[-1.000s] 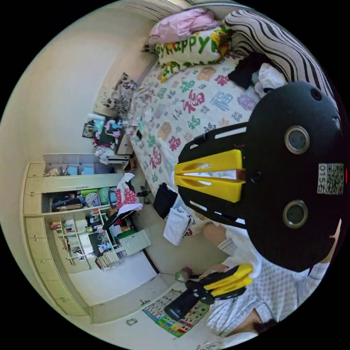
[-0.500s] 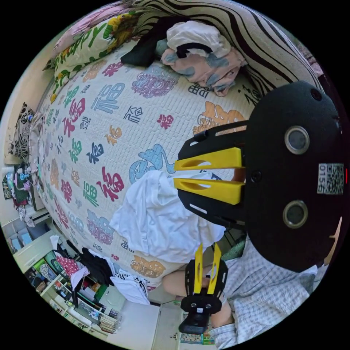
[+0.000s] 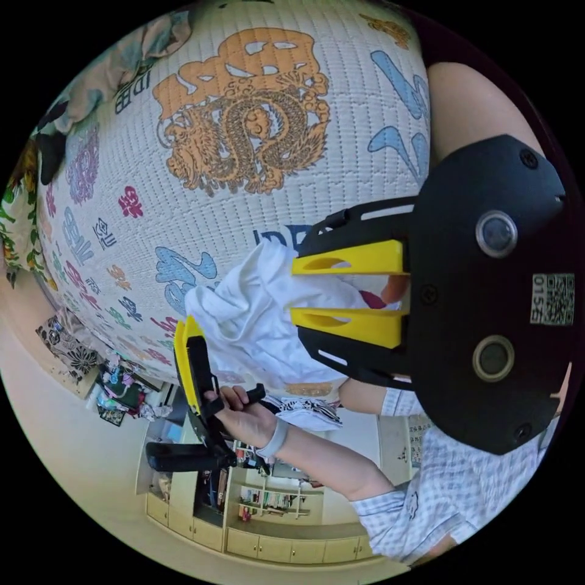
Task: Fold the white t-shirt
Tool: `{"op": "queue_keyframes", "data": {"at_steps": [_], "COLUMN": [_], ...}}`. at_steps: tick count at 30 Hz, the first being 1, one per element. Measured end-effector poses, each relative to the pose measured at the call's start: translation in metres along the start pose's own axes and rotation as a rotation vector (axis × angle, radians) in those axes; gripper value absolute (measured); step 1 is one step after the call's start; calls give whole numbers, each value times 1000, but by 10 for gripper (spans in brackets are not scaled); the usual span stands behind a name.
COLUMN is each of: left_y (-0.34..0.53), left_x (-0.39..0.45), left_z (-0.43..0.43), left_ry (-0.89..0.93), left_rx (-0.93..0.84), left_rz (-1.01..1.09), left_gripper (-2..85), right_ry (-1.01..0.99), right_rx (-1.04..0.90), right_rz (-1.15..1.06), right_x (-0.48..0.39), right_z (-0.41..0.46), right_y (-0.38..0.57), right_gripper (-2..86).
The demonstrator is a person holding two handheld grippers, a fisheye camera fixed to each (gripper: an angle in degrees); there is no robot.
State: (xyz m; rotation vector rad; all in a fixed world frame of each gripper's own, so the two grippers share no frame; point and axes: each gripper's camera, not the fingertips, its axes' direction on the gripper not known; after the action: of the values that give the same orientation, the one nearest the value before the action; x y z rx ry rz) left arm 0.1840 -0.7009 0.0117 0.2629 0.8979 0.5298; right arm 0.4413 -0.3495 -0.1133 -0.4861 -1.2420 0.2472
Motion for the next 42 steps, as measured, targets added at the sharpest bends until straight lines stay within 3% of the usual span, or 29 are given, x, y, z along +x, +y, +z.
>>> {"op": "queue_keyframes", "data": {"at_steps": [3, 5, 12, 16, 22, 27, 30, 36, 42], "left_y": [-4, 4, 107, 181, 289, 384, 424, 503, 542], "left_x": [0, -7, -30, -7, 63, 133, 172, 233, 288], "left_z": [15, 4, -119, -196, -307, -406, -439, -501, -542], "left_ry": [-50, -15, 142, 132, -52, -157, -263, -250, -359], "left_rx": [-88, -46, 384, 598, 794, 1061, 1161, 1374, 1499], "left_rz": [17, -30, -292, -302, -271, -224, -202, -147, -85], "left_gripper": [66, 43, 11, 7, 4, -4, -5, -7, -7], "right_ry": [-42, -72, -19, -3, 93, 151, 190, 218, 297], "right_rx": [-22, -17, 110, 212, 385, 563, 670, 825, 1069], "right_rz": [14, -10, -62, -134, -325, -531, -662, -852, -928], "right_x": [8, 10, 8, -15, -84, -155, -195, -247, -277], "right_z": [0, -4, -56, -100, -162, -228, -259, -322, -364], "right_y": [0, 4, 58, 95, 153, 210, 251, 321, 378], "right_gripper": [81, 39, -4, -5, -5, -5, -6, -5, -6]}}
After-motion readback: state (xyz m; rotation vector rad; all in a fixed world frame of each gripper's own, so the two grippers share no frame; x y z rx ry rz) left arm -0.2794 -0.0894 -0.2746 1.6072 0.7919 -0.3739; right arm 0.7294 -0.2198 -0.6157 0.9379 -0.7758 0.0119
